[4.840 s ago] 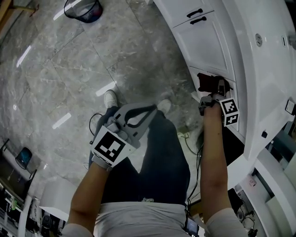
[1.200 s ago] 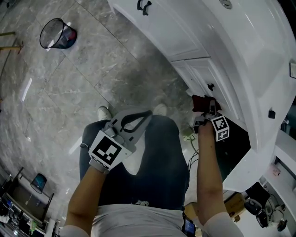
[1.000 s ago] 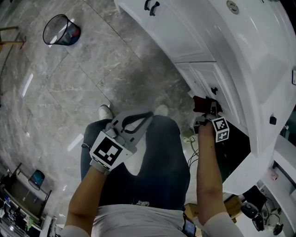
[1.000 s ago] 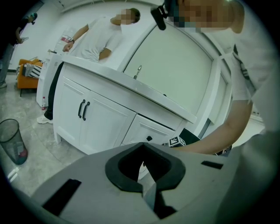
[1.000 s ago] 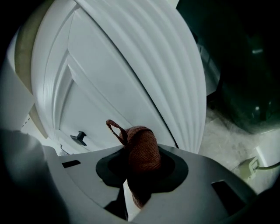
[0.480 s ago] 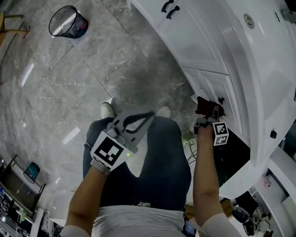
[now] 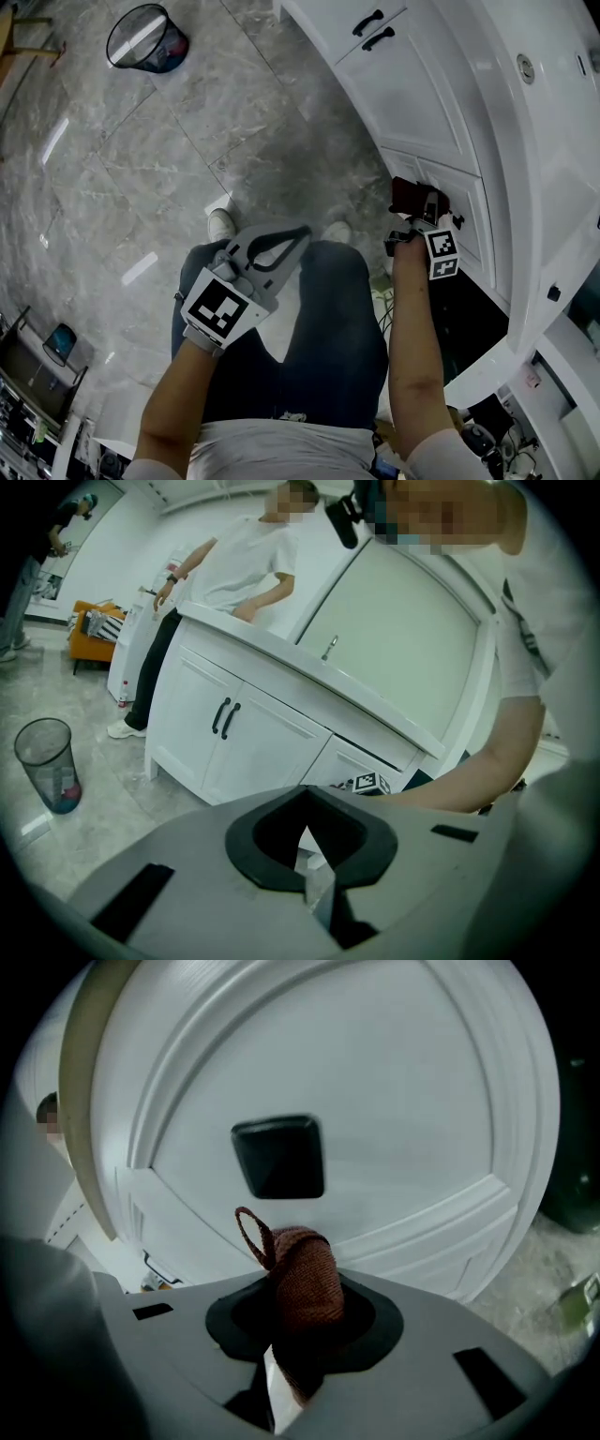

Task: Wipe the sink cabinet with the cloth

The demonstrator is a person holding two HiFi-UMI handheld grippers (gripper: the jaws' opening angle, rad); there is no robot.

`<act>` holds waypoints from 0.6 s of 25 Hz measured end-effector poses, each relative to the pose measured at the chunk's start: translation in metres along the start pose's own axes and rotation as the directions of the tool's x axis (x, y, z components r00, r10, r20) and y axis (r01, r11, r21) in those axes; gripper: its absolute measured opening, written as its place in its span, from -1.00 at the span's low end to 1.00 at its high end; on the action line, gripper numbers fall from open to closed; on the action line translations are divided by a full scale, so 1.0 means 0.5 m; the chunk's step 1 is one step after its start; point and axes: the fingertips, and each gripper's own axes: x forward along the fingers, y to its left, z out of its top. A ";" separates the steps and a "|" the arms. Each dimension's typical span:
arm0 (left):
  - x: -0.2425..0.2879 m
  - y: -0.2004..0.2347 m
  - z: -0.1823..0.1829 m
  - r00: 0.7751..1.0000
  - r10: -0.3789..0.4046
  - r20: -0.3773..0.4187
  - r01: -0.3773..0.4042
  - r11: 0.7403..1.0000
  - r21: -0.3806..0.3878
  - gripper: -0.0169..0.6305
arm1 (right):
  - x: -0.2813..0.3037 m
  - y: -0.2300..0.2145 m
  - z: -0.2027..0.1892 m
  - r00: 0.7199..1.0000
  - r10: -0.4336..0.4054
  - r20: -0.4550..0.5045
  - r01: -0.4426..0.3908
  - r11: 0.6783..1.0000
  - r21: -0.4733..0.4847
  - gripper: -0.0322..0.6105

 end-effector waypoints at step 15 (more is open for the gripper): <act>-0.025 0.031 0.013 1.000 -0.011 -0.002 0.011 1.000 -0.007 -0.91 | 0.027 0.095 -0.021 0.999 0.015 -0.035 -0.015 1.000 -0.002 -0.59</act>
